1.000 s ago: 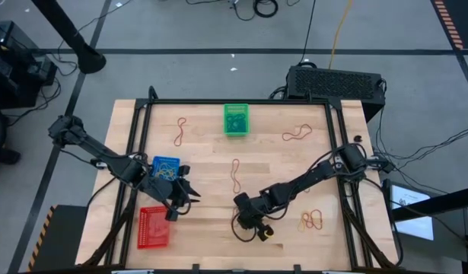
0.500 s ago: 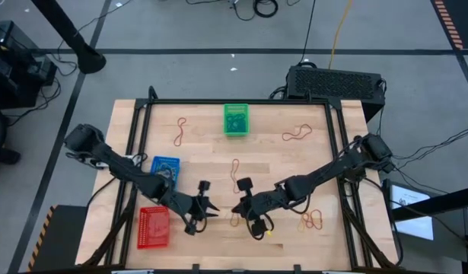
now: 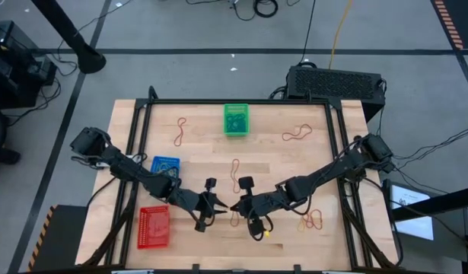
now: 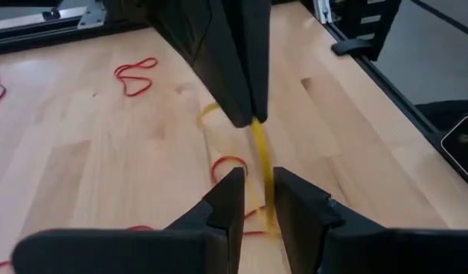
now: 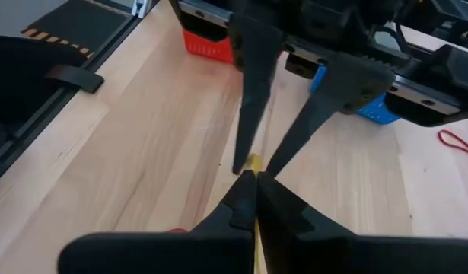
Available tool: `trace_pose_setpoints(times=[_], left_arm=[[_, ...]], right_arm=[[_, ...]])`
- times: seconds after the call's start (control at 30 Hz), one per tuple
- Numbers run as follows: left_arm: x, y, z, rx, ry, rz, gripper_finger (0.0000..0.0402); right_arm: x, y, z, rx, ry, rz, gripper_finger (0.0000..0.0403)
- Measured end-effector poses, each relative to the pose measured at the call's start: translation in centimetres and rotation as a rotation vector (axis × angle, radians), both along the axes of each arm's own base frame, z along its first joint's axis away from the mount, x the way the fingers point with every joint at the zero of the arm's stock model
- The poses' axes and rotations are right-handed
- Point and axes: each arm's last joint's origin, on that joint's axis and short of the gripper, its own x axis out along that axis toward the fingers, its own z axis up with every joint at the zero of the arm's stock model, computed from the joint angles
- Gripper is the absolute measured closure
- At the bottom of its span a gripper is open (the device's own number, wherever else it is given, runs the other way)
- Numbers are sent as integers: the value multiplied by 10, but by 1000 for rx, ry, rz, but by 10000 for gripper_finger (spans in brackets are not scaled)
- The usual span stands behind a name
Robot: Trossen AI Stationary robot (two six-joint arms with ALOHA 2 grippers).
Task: Sort rubber bands into baskets
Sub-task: Put the yellow rubber band into the blue bin
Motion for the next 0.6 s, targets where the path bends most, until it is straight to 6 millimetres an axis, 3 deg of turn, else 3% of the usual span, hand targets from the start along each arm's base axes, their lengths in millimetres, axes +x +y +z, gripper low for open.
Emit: trace_pose_setpoints(times=[0.2, 0.37, 0.6], left_arm=[[0, 2, -2, 2, 22, -9, 390], [-1, 0, -2, 6, 24, -21, 396], [-20, 12, 19, 78, 68, 61, 399]], right_arm=[[-1, 0, -1, 1, 17, -1, 402], [-2, -1, -4, -11, 43, -8, 388], [-3, -5, -6, -14, 72, -25, 318]])
